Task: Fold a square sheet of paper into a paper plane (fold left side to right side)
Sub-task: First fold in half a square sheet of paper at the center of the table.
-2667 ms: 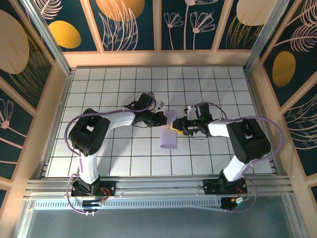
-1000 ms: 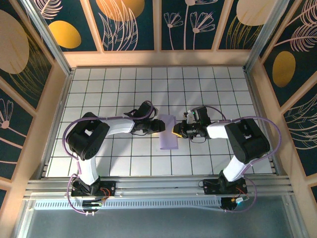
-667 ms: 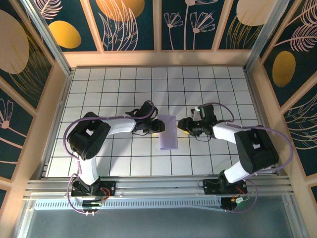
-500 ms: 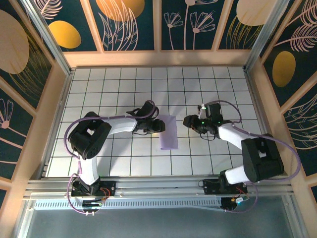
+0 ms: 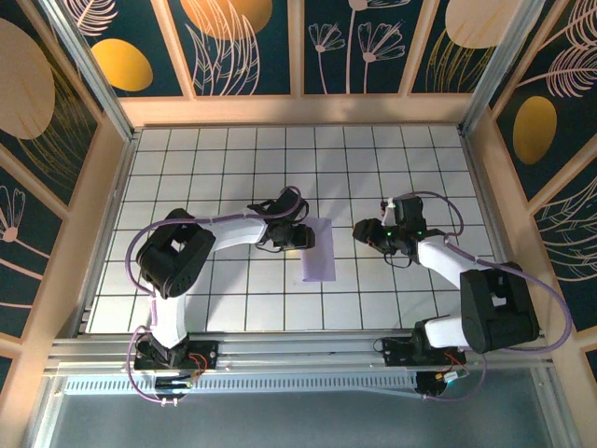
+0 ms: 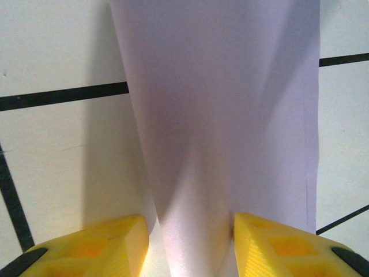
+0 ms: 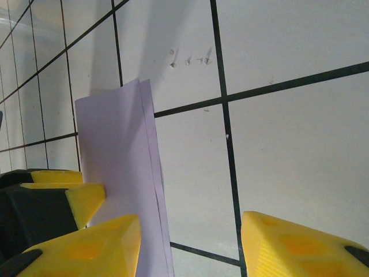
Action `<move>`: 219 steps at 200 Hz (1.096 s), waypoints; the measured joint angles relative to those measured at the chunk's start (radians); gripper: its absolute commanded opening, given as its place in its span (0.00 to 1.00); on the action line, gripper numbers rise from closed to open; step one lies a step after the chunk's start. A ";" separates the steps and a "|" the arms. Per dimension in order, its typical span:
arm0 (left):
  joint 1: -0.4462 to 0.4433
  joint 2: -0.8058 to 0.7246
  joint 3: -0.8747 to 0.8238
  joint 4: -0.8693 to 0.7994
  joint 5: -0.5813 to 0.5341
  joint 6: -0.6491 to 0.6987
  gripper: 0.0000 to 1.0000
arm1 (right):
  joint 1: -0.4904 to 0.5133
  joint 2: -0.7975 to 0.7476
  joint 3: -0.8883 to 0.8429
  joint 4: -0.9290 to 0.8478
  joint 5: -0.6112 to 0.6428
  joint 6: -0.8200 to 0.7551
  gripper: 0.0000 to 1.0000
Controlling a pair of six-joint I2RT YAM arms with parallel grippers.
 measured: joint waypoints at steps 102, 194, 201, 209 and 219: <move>-0.011 0.032 0.061 -0.077 -0.021 0.024 0.48 | 0.000 0.000 -0.011 0.000 0.000 -0.002 0.50; -0.017 0.061 0.117 -0.145 -0.029 0.030 0.51 | -0.001 0.000 -0.021 0.000 -0.003 -0.002 0.50; -0.017 0.062 0.119 -0.148 -0.030 0.030 0.51 | -0.001 0.000 -0.021 0.000 -0.003 -0.002 0.50; -0.017 0.063 0.122 -0.150 -0.030 0.030 0.51 | -0.001 0.000 -0.021 0.001 -0.003 -0.002 0.50; -0.017 0.064 0.124 -0.154 -0.030 0.033 0.51 | -0.001 0.000 -0.021 0.000 -0.003 -0.002 0.50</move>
